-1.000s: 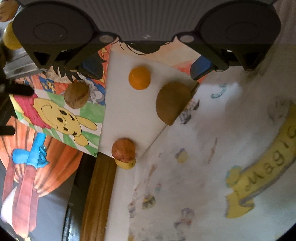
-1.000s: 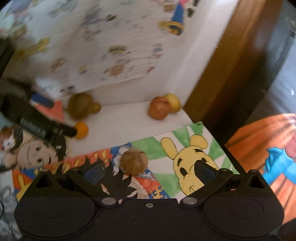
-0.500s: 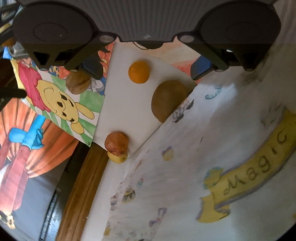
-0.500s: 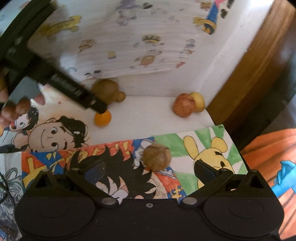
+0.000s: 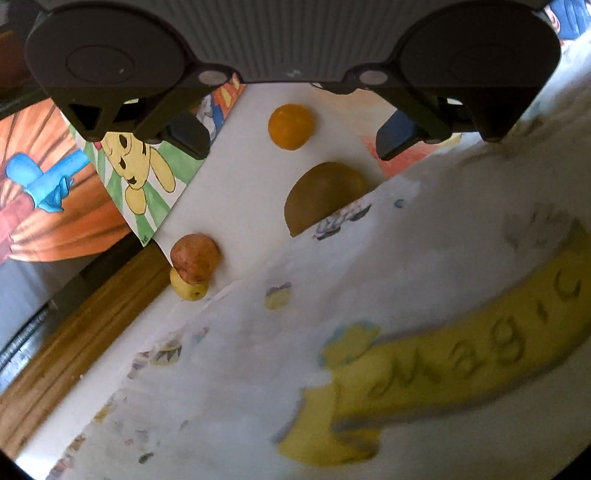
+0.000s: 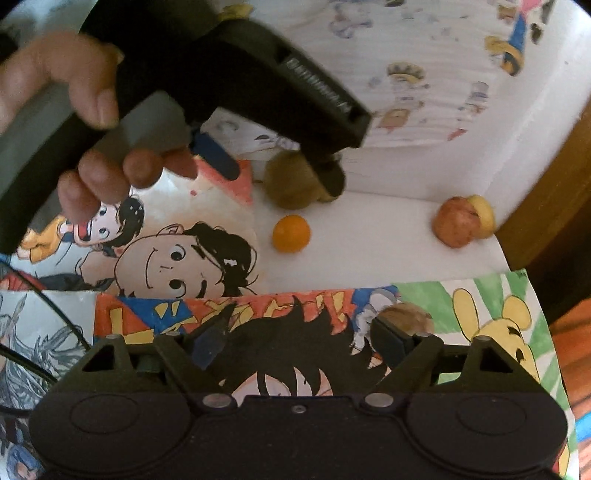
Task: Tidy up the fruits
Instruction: 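Move the left tool to another orange while the right approaches a brown round fruit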
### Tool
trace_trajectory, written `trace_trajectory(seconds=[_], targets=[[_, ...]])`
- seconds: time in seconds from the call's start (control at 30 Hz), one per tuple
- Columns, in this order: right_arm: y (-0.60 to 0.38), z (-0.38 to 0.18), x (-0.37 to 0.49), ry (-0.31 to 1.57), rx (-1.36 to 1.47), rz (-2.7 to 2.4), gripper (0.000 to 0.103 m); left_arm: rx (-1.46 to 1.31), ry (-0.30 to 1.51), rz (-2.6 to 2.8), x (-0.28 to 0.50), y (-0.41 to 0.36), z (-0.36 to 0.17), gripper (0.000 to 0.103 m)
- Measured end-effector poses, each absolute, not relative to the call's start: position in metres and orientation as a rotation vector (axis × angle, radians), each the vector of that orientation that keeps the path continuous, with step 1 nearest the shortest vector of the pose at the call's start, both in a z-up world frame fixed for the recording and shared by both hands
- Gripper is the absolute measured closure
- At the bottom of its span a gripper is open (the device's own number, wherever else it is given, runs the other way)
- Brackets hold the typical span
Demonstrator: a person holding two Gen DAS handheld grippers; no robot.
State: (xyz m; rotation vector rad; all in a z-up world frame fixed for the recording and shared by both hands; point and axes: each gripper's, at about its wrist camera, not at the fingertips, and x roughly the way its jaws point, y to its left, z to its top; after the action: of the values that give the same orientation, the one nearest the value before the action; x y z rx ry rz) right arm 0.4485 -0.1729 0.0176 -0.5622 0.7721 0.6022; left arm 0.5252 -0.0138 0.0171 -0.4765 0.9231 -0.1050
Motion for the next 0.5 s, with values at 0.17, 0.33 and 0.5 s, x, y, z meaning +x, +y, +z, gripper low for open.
trace_trajectory(seconds=[0.17, 0.33, 0.5], targets=[[-0.178, 0.015, 0.453, 0.766, -0.574, 0.595, 0.017, -0.42, 0.95, -0.102, 0.526, -0.019, 0.022, 0.004], [-0.188, 0.014, 0.459, 0.748, -0.574, 0.544, 0.017, -0.308, 0.975, -0.12, 0.521, -0.023, 0.022, 0.004], [-0.201, 0.01, 0.468, 0.745, -0.572, 0.448, 0.02, -0.225, 1.005, -0.14, 0.52, -0.03, 0.016, 0.005]])
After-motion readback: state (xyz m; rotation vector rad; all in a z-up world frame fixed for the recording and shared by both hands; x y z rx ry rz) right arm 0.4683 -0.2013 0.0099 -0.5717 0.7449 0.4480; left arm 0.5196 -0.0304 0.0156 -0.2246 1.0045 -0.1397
